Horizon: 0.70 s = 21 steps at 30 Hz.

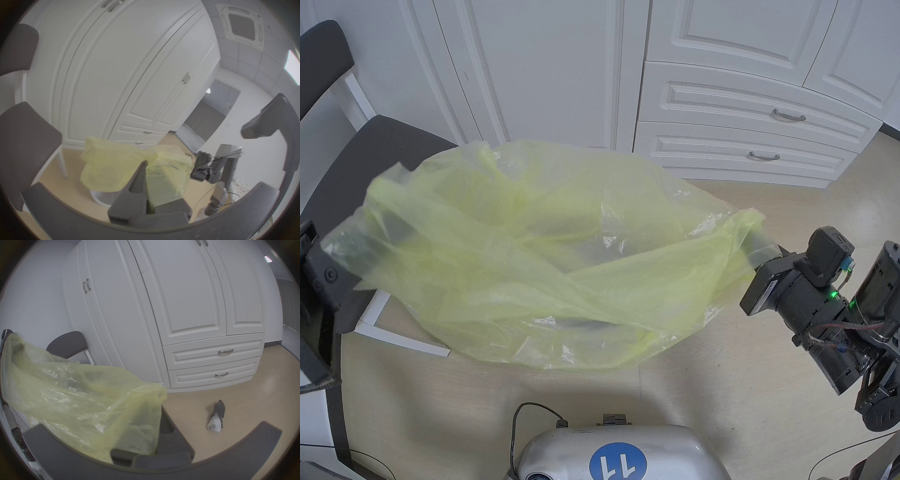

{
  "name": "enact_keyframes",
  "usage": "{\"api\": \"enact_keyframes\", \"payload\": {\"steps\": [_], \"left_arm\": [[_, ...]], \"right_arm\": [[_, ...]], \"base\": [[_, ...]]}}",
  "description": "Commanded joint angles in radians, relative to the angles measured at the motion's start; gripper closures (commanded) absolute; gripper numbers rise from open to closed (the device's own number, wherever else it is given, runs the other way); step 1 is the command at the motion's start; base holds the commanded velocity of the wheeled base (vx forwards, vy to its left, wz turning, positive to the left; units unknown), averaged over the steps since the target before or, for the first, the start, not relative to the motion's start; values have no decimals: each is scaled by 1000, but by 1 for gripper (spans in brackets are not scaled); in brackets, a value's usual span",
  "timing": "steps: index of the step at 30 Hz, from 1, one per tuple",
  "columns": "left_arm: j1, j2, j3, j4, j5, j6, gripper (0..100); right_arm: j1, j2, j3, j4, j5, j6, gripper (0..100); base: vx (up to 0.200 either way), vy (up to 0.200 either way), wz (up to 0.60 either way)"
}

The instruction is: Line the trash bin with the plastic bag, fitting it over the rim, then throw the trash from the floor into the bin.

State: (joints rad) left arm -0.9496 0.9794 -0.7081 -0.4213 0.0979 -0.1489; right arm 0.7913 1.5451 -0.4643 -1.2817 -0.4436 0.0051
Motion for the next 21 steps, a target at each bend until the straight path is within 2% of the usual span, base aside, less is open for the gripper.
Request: {"api": "enact_keyframes", "payload": {"steps": [1,4,11,20,21], "left_arm": [[9,30,-90,114,100,9,100],[48,65,-122,222,214,43,100],[78,87,-40,234,410,243,100],[89,78,21,240,424,315,100],[101,76,33,237,424,339,100]], "right_arm": [[-3,-28,-28,1,-30,-11,100],[-3,-31,-27,-2,-41,-20,100],[3,-77,12,-10,-69,-94,100],[34,-177,115,-10,-58,-226,100],[103,-232,167,-8,-70,-304,100]], "base": [[0,0,0],[0,0,0],[0,0,0],[0,0,0],[0,0,0]]}}
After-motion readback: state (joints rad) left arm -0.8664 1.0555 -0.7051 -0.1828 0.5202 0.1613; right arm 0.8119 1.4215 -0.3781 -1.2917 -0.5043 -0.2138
